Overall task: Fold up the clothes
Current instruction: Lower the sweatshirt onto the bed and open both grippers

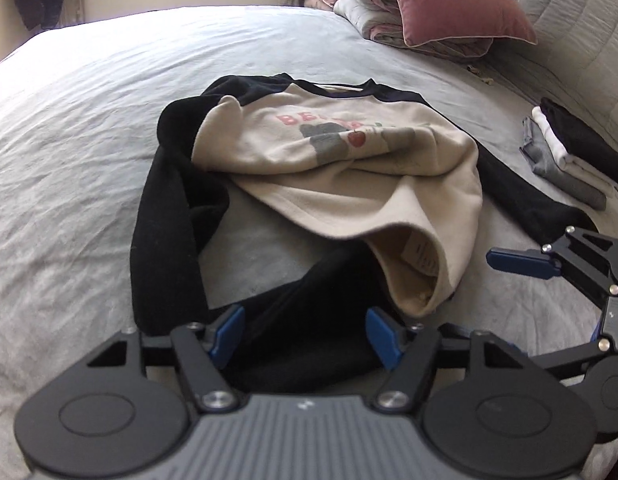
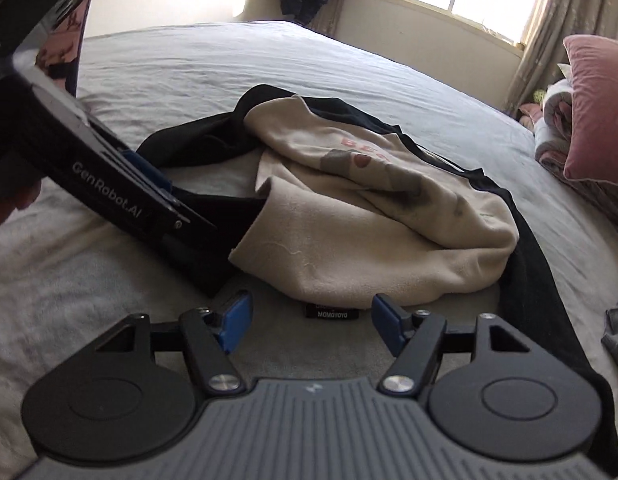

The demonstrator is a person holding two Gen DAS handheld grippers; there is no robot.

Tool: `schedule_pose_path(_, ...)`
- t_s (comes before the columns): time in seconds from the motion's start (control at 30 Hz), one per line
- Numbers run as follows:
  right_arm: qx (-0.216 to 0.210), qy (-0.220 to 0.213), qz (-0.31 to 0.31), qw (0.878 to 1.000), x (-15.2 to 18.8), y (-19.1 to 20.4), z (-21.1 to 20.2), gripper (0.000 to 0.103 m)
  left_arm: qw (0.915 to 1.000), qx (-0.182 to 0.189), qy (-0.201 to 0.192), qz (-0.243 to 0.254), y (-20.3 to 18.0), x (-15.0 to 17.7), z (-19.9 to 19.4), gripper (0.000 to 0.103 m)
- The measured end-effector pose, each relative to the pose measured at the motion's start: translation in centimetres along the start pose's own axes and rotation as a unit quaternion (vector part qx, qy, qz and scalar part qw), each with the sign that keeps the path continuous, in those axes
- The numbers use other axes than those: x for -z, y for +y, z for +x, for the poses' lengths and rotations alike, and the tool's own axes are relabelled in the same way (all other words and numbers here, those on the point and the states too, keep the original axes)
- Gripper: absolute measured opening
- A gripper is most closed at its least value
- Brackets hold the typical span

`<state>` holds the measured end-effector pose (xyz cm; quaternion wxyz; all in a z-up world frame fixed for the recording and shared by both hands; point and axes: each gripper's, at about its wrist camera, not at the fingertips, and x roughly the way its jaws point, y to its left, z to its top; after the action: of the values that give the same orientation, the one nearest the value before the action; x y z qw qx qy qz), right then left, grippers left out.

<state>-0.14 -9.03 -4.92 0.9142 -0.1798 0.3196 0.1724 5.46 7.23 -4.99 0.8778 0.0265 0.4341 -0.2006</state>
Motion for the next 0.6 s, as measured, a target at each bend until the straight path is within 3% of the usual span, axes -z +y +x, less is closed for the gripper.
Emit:
schedule_pose_path(0.07,0.003,-0.003,-0.005,1.000,0.1,0.0,0.1,0.070,1.0000,-0.006,0.002,0.007,0.3,0.0,0.0,0.052)
schedule_pose_path(0.13,0.004,-0.008,-0.001,1.000,0.0,-0.4,0.3,0.070,0.9998,-0.017,0.003,0.005,0.8,0.1,-0.1,0.035)
schedule_pose_path(0.2,0.004,-0.011,0.007,1.000,-0.2,-0.6,0.4,0.070,0.9995,-0.030,0.004,0.005,1.4,0.1,-0.2,0.012)
schedule_pose_path(0.4,0.007,-0.015,-0.003,1.000,-0.6,-0.4,0.8,0.069,0.9991,-0.041,0.006,-0.013,3.9,-0.1,-0.7,0.010)
schedule_pose_path(0.6,-0.007,-0.028,-0.030,0.999,-1.0,0.9,0.8,0.069,0.9907,-0.132,0.007,-0.032,6.9,-0.5,-1.3,0.010)
